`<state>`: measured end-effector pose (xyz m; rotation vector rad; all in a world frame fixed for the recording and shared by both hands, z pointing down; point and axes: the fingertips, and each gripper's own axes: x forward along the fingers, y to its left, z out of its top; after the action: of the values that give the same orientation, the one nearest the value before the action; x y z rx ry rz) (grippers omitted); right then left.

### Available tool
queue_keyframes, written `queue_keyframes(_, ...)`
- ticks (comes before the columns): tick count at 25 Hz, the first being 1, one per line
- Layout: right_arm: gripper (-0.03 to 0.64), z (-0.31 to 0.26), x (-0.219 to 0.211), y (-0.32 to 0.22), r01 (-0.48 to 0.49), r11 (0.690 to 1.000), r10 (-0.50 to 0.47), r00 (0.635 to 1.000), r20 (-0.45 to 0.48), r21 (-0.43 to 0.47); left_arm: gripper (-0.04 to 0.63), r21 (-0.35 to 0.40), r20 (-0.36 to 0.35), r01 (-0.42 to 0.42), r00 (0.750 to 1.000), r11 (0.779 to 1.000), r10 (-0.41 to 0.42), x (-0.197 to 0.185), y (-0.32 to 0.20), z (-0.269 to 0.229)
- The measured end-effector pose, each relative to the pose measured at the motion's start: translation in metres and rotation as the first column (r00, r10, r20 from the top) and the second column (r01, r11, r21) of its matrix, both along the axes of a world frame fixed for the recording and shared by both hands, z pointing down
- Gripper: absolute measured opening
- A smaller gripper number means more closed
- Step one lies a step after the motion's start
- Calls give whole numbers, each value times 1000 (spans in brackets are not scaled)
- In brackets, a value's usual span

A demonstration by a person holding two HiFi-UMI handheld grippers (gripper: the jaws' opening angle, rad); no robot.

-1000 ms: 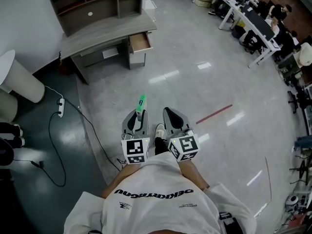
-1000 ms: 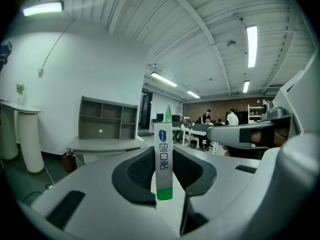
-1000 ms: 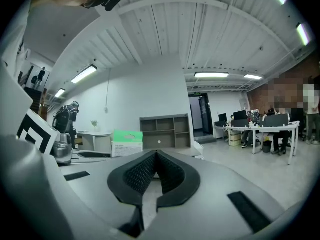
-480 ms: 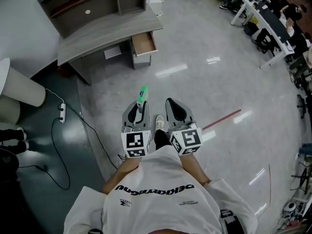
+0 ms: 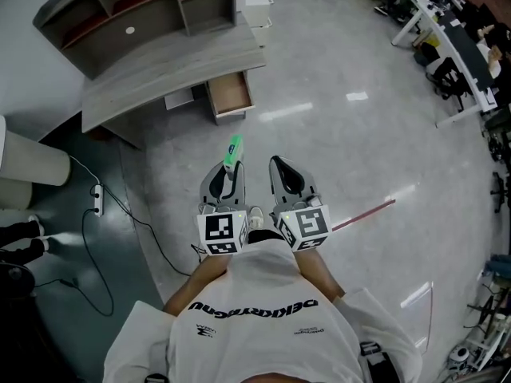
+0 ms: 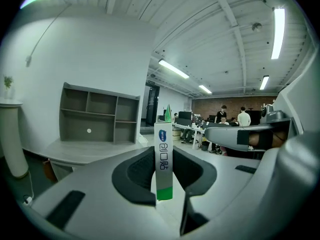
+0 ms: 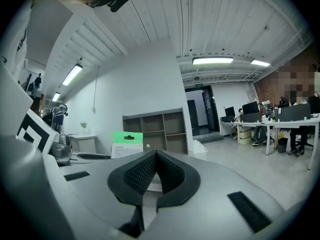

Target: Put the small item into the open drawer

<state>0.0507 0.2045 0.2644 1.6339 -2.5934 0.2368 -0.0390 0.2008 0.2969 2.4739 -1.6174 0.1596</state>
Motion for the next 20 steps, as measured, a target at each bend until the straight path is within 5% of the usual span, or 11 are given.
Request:
queue_keyframes(8, 29, 12, 26, -74, 11, 999, -11, 1000, 13, -34, 98, -42, 36, 20, 999, 999, -19, 22, -69, 9)
queue_keyframes(20, 29, 58, -22, -201, 35, 993, -37, 999, -16, -111, 98, -105, 51, -12, 999, 994, 17, -10, -204, 54)
